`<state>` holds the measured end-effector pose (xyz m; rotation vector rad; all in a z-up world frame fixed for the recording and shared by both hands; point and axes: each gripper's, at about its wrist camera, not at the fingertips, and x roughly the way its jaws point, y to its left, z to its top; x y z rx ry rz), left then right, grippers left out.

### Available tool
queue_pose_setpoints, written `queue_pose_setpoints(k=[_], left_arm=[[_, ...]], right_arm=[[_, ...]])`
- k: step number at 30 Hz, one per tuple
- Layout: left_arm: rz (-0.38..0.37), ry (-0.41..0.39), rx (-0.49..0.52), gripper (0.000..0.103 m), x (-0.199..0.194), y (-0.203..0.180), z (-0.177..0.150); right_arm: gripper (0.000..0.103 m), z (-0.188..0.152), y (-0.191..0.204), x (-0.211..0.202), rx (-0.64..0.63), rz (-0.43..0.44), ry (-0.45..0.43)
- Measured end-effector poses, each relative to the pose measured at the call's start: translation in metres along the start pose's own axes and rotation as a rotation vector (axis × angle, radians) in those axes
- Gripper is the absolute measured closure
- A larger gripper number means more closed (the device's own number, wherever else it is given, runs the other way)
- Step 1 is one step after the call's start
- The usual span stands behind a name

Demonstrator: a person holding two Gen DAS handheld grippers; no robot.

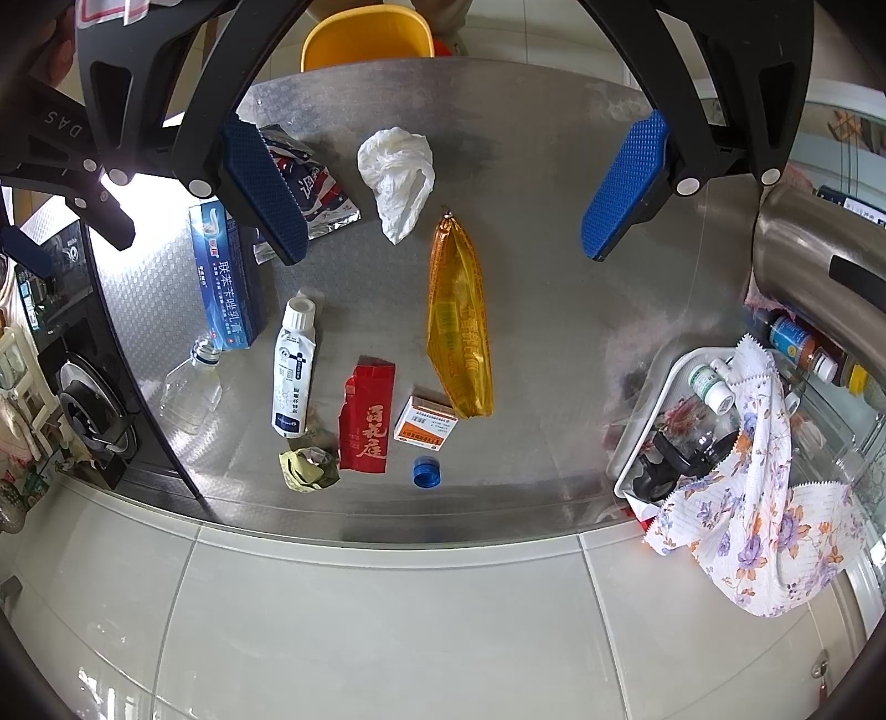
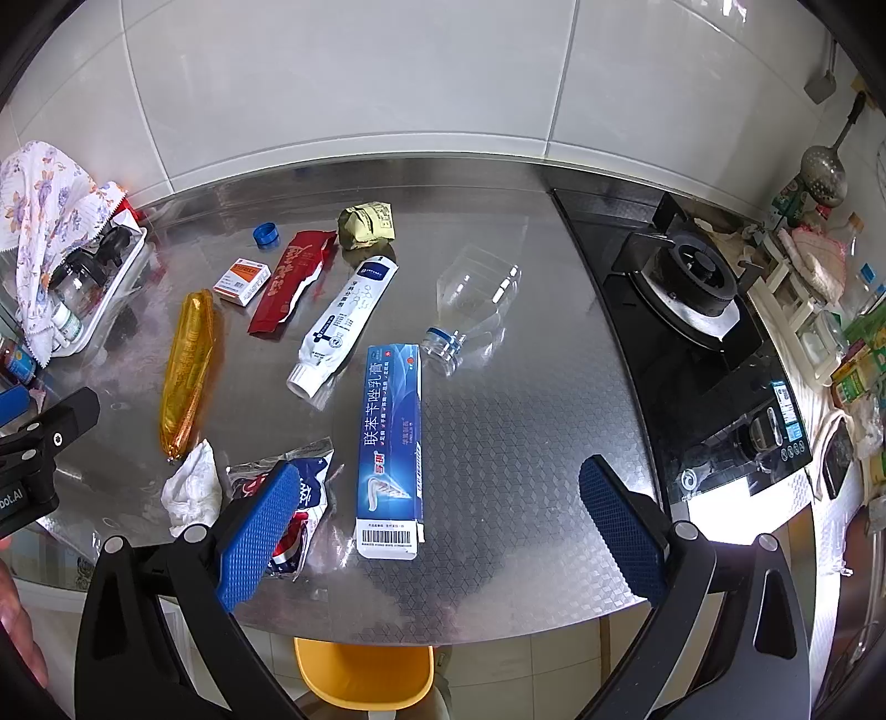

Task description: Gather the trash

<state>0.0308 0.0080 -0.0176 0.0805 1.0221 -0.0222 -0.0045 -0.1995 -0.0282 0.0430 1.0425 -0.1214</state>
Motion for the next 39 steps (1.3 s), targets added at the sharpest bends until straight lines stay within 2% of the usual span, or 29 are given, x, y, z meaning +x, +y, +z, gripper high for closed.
queue_pose_setpoints(k=[33, 35, 39], left_arm=[[-0.002, 0.006, 0.001, 0.005, 0.004, -0.001, -0.002], [-0.025, 0.007, 0.002, 0.005, 0.006, 0.001, -0.004], [-0.138, 0.008, -0.005, 0.005, 0.017, 0.015, -0.007]], right_arm=[[0.003, 0.001, -0.001, 0.002, 0.001, 0.005, 0.001], [0.003, 0.002, -0.001, 0.004, 0.004, 0.008, 0.005], [0.003, 0.004, -0.011, 0.017, 0.031, 0.039, 0.016]])
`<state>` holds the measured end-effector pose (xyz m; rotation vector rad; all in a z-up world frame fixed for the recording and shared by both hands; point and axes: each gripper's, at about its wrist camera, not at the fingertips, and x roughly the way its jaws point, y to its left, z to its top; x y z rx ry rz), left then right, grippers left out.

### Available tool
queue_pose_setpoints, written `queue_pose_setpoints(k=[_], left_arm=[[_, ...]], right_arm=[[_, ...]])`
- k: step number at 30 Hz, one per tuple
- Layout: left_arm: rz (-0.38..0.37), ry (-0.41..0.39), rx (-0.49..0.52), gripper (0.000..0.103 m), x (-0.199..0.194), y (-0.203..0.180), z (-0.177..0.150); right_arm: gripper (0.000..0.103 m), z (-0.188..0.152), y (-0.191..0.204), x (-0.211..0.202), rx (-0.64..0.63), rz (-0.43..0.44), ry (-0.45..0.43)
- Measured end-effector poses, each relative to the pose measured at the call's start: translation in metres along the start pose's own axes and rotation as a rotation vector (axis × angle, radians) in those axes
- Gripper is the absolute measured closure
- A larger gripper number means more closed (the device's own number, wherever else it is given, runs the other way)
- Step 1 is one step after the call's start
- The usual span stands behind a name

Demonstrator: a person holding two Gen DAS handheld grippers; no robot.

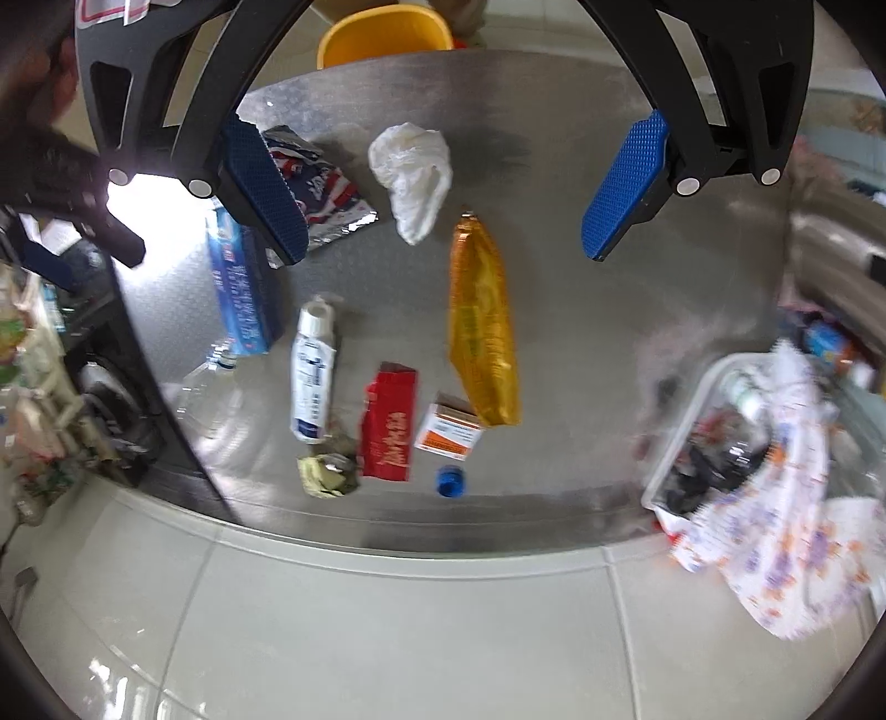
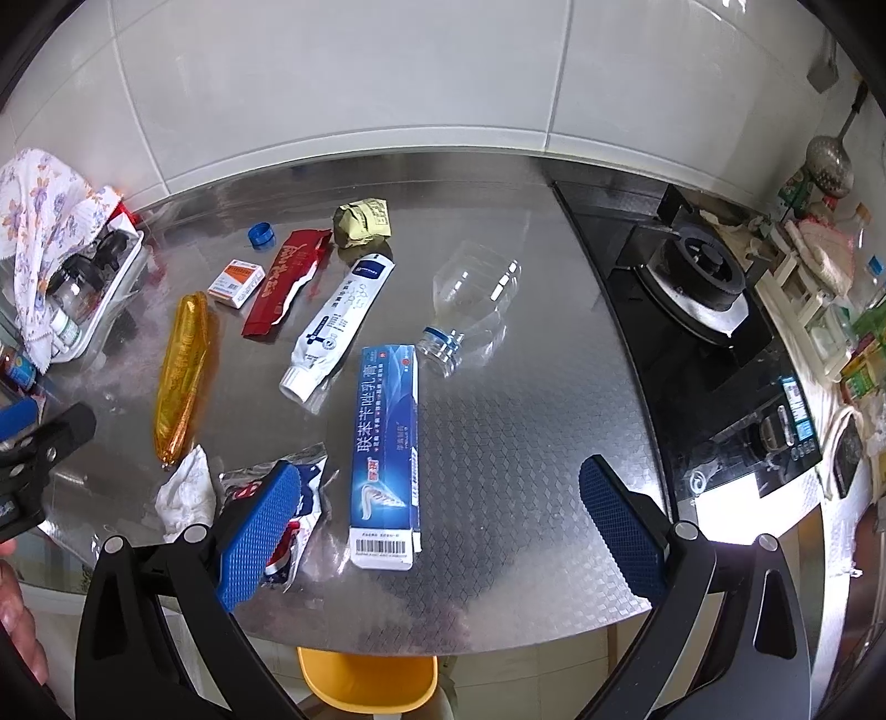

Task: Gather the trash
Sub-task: 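Grasp the white tissue with the left tool while the right tool grasps the blue toothpaste box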

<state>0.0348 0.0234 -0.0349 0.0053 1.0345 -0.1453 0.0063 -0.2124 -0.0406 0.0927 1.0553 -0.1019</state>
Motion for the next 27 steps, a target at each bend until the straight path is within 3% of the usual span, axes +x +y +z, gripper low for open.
queue_pose_setpoints(k=[3, 6, 9, 21, 27], left_arm=[[-0.083, 0.033, -0.025, 0.005, 0.017, 0.014, -0.005], [-0.108, 0.066, -0.032, 0.005, 0.032, 0.017, -0.011], [-0.095, 0.115, -0.019, 0.007, 0.050, 0.013, -0.022], [-0.092, 0.246, 0.047, 0.040, 0.088, 0.000, -0.065], [-0.046, 0.214, 0.087, 0.052, 0.086, -0.003, -0.073]], right_arm=[[0.003, 0.003, -0.009, 0.016, 0.020, 0.048, 0.018], [0.007, 0.004, -0.013, 0.032, 0.028, 0.078, 0.039], [0.016, 0.003, -0.017, 0.047, 0.039, 0.082, 0.065], [0.017, -0.005, -0.013, 0.087, 0.024, 0.112, 0.140], [0.027, -0.012, 0.004, 0.099, -0.018, 0.140, 0.167]])
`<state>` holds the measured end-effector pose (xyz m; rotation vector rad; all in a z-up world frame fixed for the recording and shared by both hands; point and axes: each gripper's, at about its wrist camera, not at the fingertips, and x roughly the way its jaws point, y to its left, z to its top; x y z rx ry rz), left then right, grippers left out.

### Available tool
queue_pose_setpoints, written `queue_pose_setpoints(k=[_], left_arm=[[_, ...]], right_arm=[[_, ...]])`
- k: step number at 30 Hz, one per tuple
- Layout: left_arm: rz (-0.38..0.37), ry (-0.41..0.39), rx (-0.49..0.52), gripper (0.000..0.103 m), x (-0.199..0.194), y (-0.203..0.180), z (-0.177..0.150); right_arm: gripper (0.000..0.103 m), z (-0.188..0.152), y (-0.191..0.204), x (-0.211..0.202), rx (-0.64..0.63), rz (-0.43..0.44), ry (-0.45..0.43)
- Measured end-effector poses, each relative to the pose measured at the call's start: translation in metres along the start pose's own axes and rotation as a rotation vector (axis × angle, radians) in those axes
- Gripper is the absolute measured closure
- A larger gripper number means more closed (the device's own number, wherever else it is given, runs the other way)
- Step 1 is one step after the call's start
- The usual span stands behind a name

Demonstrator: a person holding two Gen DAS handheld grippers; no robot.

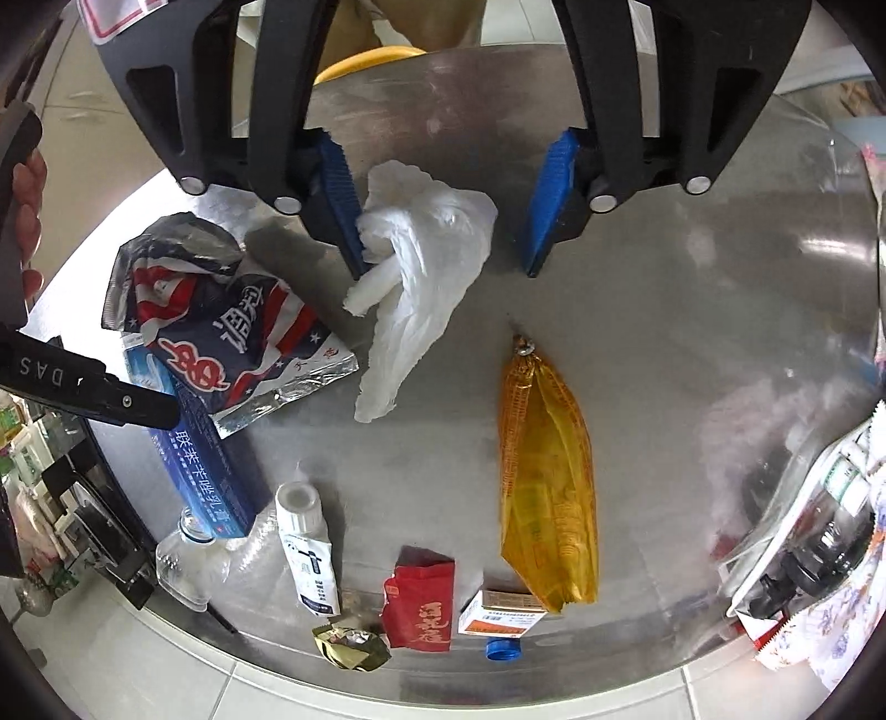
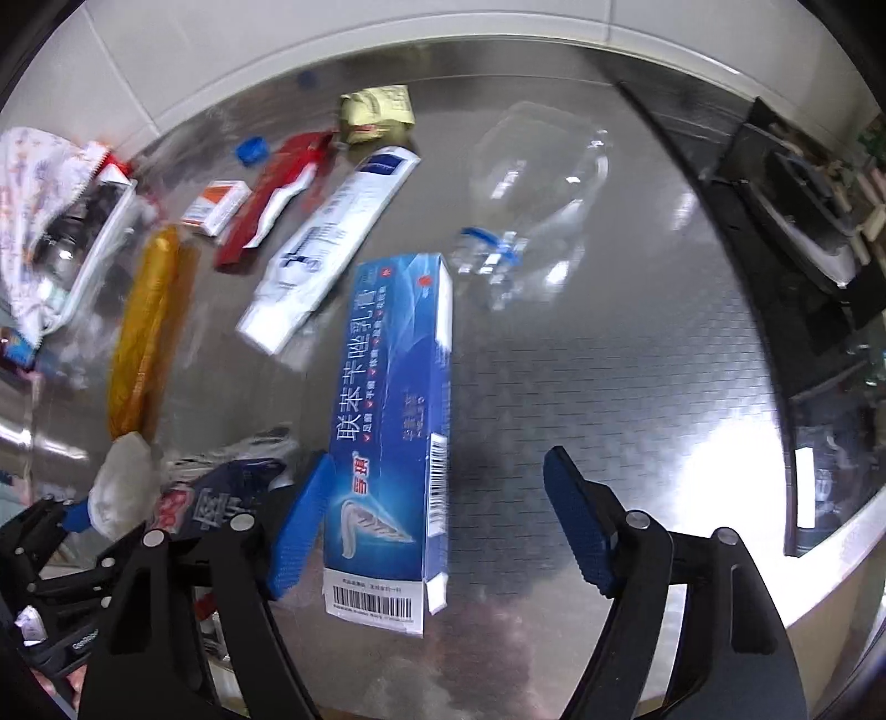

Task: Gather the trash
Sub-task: 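Grasp the white tissue with the left tool while the right tool grasps the blue toothpaste box, then carry tissue and box down to the yellow bin and open both tools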

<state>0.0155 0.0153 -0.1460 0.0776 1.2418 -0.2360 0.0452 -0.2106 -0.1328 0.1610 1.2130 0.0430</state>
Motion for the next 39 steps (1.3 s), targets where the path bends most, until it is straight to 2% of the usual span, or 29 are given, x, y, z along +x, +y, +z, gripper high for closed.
queue_pose_setpoints(k=[5, 9, 11, 16, 23, 29, 35, 39], left_arm=[[0.001, -0.013, -0.013, 0.061, -0.003, 0.004, -0.003], [0.016, -0.016, -0.011, 0.067, -0.005, 0.005, -0.003], [0.007, -0.019, -0.019, 0.072, -0.006, 0.005, -0.003], [0.026, -0.037, -0.022, 0.079, -0.010, 0.002, -0.004], [0.058, -0.056, -0.047, 0.079, -0.022, 0.002, -0.005], [0.115, -0.089, -0.030, 0.079, -0.046, -0.004, -0.010], [0.097, -0.112, 0.005, 0.079, -0.067, -0.012, -0.030], [0.069, -0.118, 0.047, 0.079, -0.074, -0.015, -0.049]], right_arm=[[0.031, -0.004, 0.014, 0.006, -0.055, 0.023, 0.017], [0.058, -0.010, 0.020, 0.008, -0.111, -0.004, 0.006], [0.060, -0.013, 0.018, 0.007, -0.113, 0.016, 0.000], [0.061, -0.017, 0.013, -0.003, -0.124, 0.012, -0.033], [0.061, -0.023, 0.006, -0.020, -0.138, 0.015, -0.070], [0.061, -0.029, -0.003, -0.032, -0.147, 0.046, -0.098], [0.061, -0.051, -0.012, -0.057, -0.117, 0.042, -0.132], [0.061, -0.079, -0.013, -0.081, -0.085, 0.014, -0.166]])
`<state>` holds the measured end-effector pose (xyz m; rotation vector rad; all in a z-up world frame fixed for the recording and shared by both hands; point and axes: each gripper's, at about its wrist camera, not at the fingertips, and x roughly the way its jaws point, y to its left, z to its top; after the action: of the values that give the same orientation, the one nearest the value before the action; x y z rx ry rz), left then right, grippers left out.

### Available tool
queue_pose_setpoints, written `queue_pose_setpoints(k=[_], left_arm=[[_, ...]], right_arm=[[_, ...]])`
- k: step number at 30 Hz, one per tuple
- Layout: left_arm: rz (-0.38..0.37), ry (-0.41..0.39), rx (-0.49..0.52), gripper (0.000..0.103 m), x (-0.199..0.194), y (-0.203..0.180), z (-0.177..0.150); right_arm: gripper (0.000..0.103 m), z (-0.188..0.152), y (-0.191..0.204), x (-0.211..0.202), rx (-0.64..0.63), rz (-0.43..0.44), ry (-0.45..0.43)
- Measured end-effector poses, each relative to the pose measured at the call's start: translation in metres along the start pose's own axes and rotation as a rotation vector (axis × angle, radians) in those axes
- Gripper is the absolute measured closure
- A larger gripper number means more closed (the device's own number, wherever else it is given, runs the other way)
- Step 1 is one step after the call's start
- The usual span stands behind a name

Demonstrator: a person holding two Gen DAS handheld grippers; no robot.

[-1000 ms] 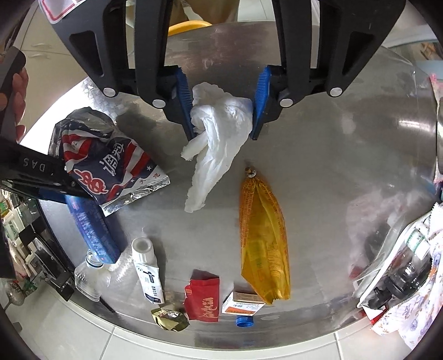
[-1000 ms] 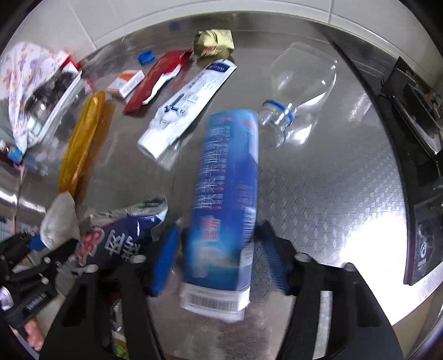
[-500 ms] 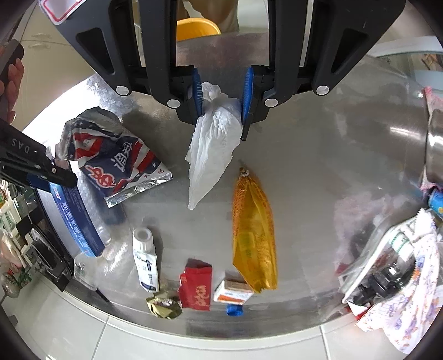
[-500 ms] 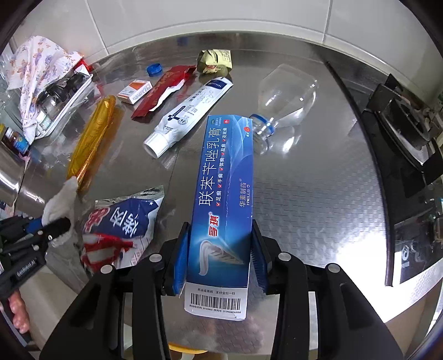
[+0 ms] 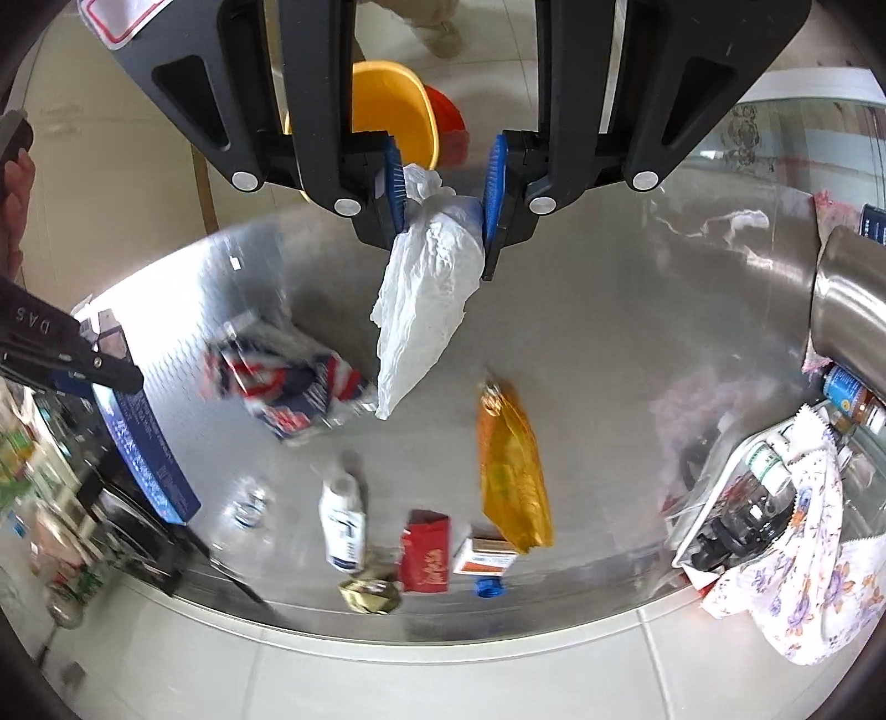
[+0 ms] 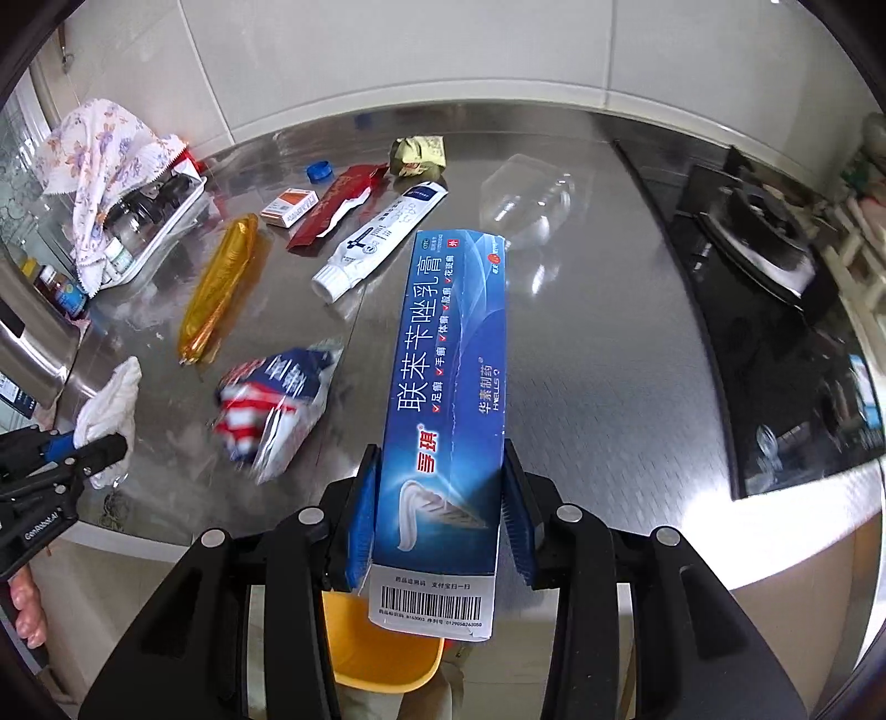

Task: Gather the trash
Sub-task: 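Carry tissue and box down to the yellow bin and open both tools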

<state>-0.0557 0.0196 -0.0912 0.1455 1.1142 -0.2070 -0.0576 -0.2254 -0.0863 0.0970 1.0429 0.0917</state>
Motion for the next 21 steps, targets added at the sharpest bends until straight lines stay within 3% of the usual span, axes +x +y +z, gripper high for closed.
queue_pose_setpoints(k=[6, 11, 16, 21], left_arm=[[-0.058, -0.004, 0.093, 0.079, -0.018, 0.005, -0.045], [-0.092, 0.016, 0.146, 0.079, -0.028, 0.019, -0.096], [-0.136, 0.095, 0.179, 0.079, -0.014, 0.026, -0.146], [-0.180, 0.193, 0.235, 0.079, 0.010, 0.016, -0.179]], right_arm=[[0.061, -0.056, 0.018, -0.042, 0.080, -0.040, -0.023], [0.061, -0.110, 0.044, -0.059, 0.101, -0.054, 0.009], [0.061, -0.170, 0.071, -0.058, 0.100, -0.040, 0.108], [0.061, -0.213, 0.085, -0.030, 0.066, 0.050, 0.282]])
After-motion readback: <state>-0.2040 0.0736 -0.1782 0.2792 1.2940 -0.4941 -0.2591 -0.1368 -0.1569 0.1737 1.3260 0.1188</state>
